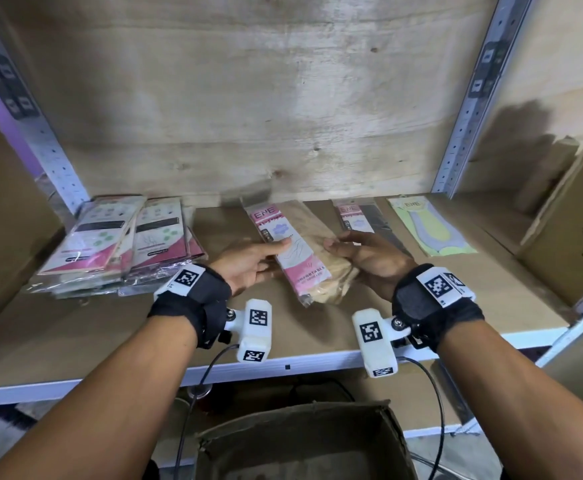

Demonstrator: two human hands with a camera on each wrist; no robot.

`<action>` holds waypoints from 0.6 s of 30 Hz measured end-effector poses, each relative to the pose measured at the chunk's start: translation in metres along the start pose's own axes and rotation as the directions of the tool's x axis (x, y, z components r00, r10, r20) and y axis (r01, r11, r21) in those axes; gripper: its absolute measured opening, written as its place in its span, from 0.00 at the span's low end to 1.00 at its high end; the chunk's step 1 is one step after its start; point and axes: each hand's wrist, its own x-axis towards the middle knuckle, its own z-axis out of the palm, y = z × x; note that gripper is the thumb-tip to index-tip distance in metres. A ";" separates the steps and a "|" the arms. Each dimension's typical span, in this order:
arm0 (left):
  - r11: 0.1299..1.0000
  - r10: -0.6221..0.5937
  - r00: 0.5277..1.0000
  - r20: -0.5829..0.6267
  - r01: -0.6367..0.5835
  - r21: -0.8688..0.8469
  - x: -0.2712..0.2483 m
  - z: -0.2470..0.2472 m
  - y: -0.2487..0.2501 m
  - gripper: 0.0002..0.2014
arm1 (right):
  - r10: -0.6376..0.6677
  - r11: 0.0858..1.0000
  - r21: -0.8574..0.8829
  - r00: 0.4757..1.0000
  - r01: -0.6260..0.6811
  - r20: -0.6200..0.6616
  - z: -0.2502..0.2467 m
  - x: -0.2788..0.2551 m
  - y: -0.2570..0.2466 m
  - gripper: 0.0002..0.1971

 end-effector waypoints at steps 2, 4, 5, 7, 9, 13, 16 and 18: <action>0.998 0.020 0.998 -0.052 -0.024 -0.063 0.006 -0.002 0.000 0.14 | 0.019 1.000 0.004 0.999 -0.019 0.028 0.001 0.001 0.001 0.16; 0.992 0.036 0.992 -0.123 -0.050 -0.113 0.011 -0.008 0.003 0.15 | 0.039 0.999 0.030 0.998 -0.040 0.041 -0.002 0.002 0.001 0.21; 0.989 0.043 0.986 -0.161 -0.064 -0.130 0.014 -0.011 0.004 0.15 | 0.051 0.997 0.049 0.998 -0.053 0.043 -0.004 0.002 0.001 0.21; 0.984 0.054 0.974 -0.220 -0.089 -0.152 0.018 -0.016 0.004 0.13 | 0.076 0.992 0.094 0.996 -0.080 0.047 -0.006 0.003 0.000 0.18; 0.977 0.056 0.966 -0.251 -0.104 -0.184 0.022 -0.020 0.003 0.10 | 0.099 0.984 0.143 0.993 -0.108 0.067 -0.008 0.003 -0.001 0.18; 0.962 0.053 0.954 -0.295 -0.128 -0.240 0.027 -0.023 0.003 0.09 | 0.120 0.957 0.245 0.979 -0.158 0.162 -0.011 0.002 -0.004 0.14; 0.962 0.042 0.951 -0.305 -0.121 -0.244 0.030 -0.022 0.000 0.10 | 0.044 0.973 0.215 0.982 -0.083 0.182 -0.009 0.000 -0.001 0.09; 0.962 0.036 0.955 -0.296 -0.114 -0.250 0.031 -0.021 -0.001 0.10 | 0.004 0.981 0.192 0.988 -0.034 0.154 -0.007 0.000 0.002 0.12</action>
